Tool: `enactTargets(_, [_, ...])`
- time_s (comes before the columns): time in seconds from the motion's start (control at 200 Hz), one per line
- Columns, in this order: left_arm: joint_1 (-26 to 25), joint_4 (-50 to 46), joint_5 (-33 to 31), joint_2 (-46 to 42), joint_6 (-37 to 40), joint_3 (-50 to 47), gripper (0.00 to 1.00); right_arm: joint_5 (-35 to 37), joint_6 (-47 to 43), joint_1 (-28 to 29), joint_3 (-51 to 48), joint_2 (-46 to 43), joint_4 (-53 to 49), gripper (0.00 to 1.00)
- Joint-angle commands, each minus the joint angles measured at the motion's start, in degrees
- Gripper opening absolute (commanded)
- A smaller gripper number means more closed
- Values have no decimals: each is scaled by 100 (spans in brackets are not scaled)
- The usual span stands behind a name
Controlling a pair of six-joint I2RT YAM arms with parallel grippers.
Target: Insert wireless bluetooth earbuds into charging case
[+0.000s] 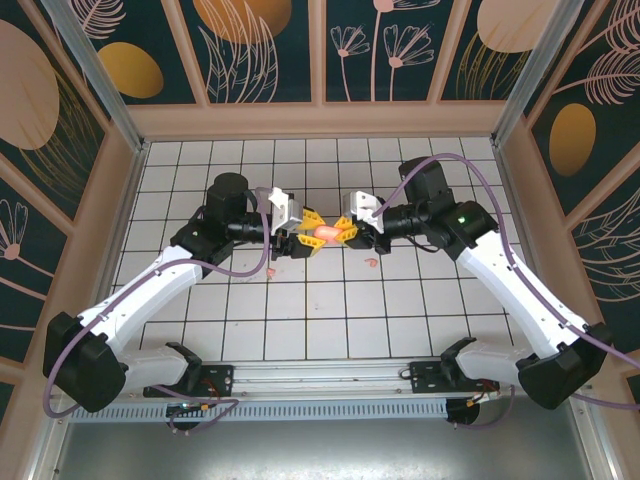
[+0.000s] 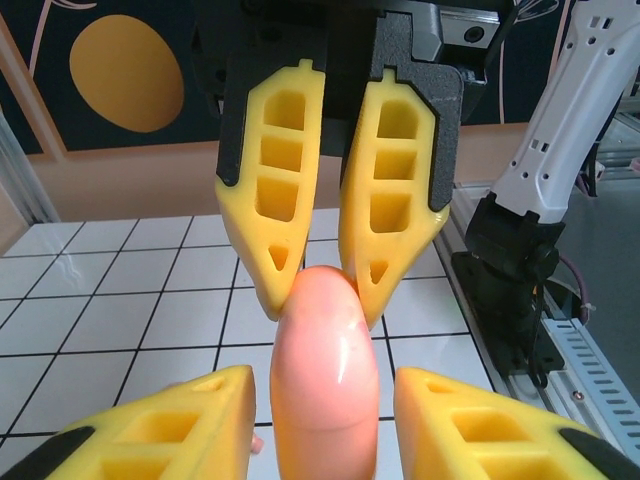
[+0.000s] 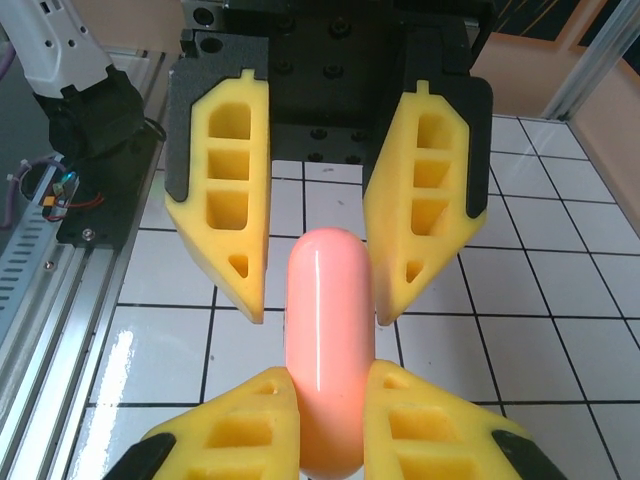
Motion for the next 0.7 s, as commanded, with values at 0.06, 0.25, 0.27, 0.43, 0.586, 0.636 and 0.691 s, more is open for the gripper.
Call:
enactTargets(0.06, [8,-83,171,12,108,-46,42,-54,-169,70,184,35,82,12])
enactTargets(0.25, [3,-67,141,56,96,-195,43,-12,-207,67,169,-1,107,12])
enactTargets(0.27, [6,-66,141,59,87,-191,44,-10,-209,67,170,-2,104,12])
enactTargets(0.43, [4,-66,152,96,69,-187,43,-57,-218,80,163,-9,133,12])
enactTargets(0.586, [12,42,182,87,-15,-189,43,-97,-219,74,138,5,143,12])
enactTargets(0.636, [5,95,212,79,-48,-187,43,-113,-231,79,128,7,139,12])
enactTargets(0.691, [3,155,229,70,-88,-189,43,-130,-231,80,127,25,140,13])
